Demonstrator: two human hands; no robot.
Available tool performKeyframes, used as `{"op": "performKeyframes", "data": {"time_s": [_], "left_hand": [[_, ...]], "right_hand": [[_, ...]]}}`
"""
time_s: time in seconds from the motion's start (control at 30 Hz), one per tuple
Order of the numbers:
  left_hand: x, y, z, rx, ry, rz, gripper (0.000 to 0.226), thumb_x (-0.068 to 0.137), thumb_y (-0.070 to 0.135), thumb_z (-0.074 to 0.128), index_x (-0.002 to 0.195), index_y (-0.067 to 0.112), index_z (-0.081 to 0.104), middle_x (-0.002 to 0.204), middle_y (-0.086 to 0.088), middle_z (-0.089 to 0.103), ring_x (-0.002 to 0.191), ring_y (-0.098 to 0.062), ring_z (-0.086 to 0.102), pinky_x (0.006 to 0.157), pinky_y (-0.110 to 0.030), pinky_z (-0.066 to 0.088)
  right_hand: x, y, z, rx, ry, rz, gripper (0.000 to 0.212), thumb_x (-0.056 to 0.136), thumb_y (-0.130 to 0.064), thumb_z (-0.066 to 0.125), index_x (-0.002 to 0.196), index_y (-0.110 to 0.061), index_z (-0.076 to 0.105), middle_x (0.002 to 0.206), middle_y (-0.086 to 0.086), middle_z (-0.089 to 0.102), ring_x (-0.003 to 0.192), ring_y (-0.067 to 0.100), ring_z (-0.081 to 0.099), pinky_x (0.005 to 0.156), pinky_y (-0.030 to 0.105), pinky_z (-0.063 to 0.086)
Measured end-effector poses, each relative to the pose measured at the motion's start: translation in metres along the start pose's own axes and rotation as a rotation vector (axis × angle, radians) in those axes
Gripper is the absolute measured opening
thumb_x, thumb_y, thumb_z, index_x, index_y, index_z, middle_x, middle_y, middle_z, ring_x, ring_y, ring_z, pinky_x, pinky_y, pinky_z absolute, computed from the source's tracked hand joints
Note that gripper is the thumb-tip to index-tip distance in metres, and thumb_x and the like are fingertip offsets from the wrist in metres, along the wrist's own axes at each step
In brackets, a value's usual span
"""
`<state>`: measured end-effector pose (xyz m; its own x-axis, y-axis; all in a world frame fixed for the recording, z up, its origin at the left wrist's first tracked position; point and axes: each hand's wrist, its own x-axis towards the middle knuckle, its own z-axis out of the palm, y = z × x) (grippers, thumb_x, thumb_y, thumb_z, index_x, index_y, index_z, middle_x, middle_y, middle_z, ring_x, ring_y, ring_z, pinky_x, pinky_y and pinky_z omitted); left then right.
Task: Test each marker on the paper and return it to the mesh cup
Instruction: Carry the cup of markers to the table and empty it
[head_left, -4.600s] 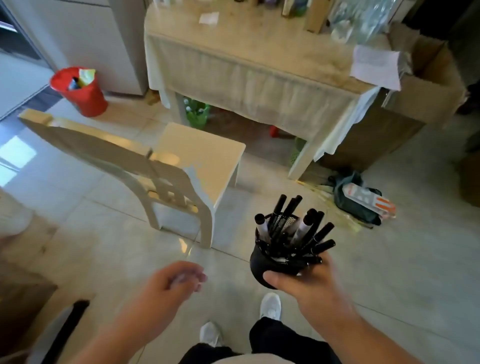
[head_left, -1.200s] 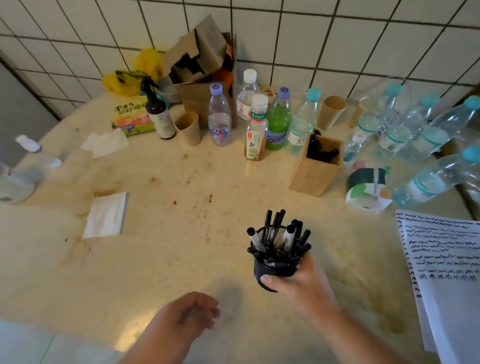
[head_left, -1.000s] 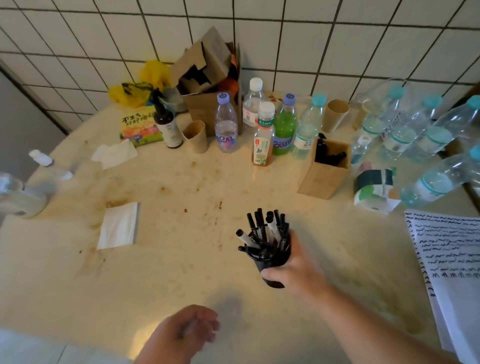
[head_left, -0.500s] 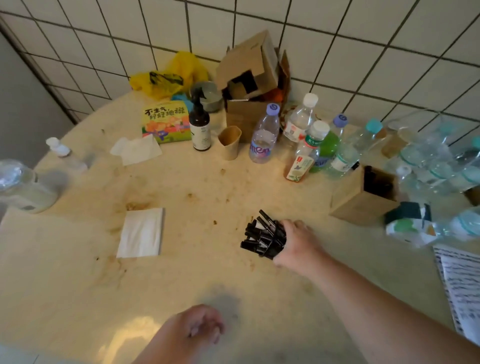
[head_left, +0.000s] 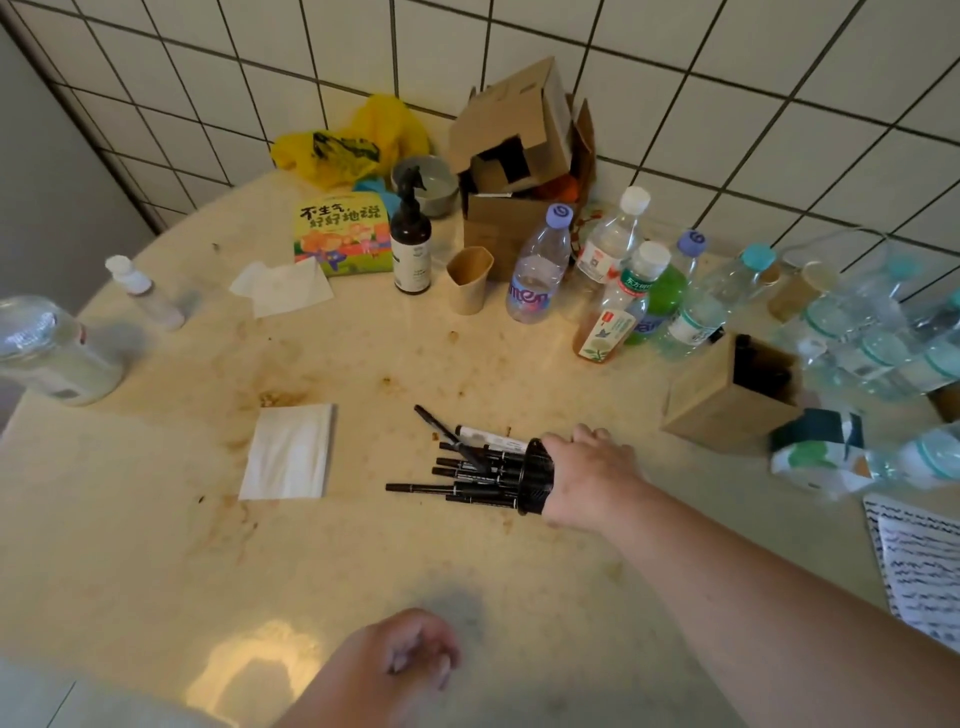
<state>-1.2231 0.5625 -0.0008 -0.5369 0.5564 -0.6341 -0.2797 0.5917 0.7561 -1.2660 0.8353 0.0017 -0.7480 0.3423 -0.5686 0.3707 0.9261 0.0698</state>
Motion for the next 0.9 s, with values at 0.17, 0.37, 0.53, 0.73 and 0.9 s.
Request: {"op": "performKeyframes", "data": {"time_s": [0.17, 0.37, 0.53, 0.73, 0.9], "left_hand": [[0.001, -0.003, 0.003, -0.006, 0.001, -0.015, 0.015, 0.092, 0.008, 0.062, 0.087, 0.016, 0.075, 0.090, -0.005, 0.077, 0.082, -0.007, 0.072, 0.075, -0.013, 0.049], [0.007, 0.002, 0.006, -0.012, -0.027, -0.062, 0.016, 0.092, 0.009, 0.061, 0.089, 0.018, 0.074, 0.094, -0.001, 0.077, 0.089, -0.012, 0.072, 0.081, -0.018, 0.051], [0.012, 0.007, 0.010, 0.016, -0.033, -0.079, 0.017, 0.093, 0.008, 0.060, 0.091, 0.018, 0.074, 0.094, 0.002, 0.077, 0.086, -0.008, 0.072, 0.082, -0.019, 0.052], [0.013, 0.010, 0.009, 0.057, -0.063, -0.082, 0.030, 0.094, 0.014, 0.060, 0.087, 0.041, 0.071, 0.094, 0.005, 0.077, 0.089, -0.008, 0.071, 0.088, -0.026, 0.052], [0.018, 0.018, 0.008, 0.121, -0.070, -0.104, 0.026, 0.094, 0.014, 0.057, 0.085, 0.033, 0.074, 0.091, 0.007, 0.077, 0.087, -0.004, 0.071, 0.091, -0.028, 0.053]], "right_hand": [[-0.008, 0.016, 0.003, -0.014, -0.026, 0.047, 0.074, 0.068, -0.040, 0.067, 0.136, -0.033, 0.042, 0.129, 0.002, 0.047, 0.122, 0.025, 0.044, 0.096, 0.042, 0.043], [-0.017, 0.039, 0.007, -0.055, -0.033, 0.089, 0.080, 0.068, -0.036, 0.068, 0.142, -0.032, 0.037, 0.132, 0.003, 0.047, 0.123, 0.026, 0.043, 0.096, 0.041, 0.042], [-0.024, 0.059, 0.017, -0.002, -0.014, 0.109, 0.087, 0.067, -0.036, 0.066, 0.147, -0.032, 0.031, 0.135, 0.003, 0.045, 0.126, 0.026, 0.041, 0.100, 0.041, 0.042], [-0.035, 0.085, 0.038, 0.193, 0.013, 0.160, 0.098, 0.065, -0.049, 0.075, 0.149, -0.032, 0.029, 0.136, 0.000, 0.047, 0.123, 0.024, 0.045, 0.100, 0.044, 0.043], [-0.047, 0.097, 0.054, 0.594, 0.067, 0.203, 0.099, 0.058, -0.036, 0.085, 0.144, -0.029, 0.037, 0.135, -0.002, 0.049, 0.119, 0.023, 0.051, 0.097, 0.040, 0.046]]}}
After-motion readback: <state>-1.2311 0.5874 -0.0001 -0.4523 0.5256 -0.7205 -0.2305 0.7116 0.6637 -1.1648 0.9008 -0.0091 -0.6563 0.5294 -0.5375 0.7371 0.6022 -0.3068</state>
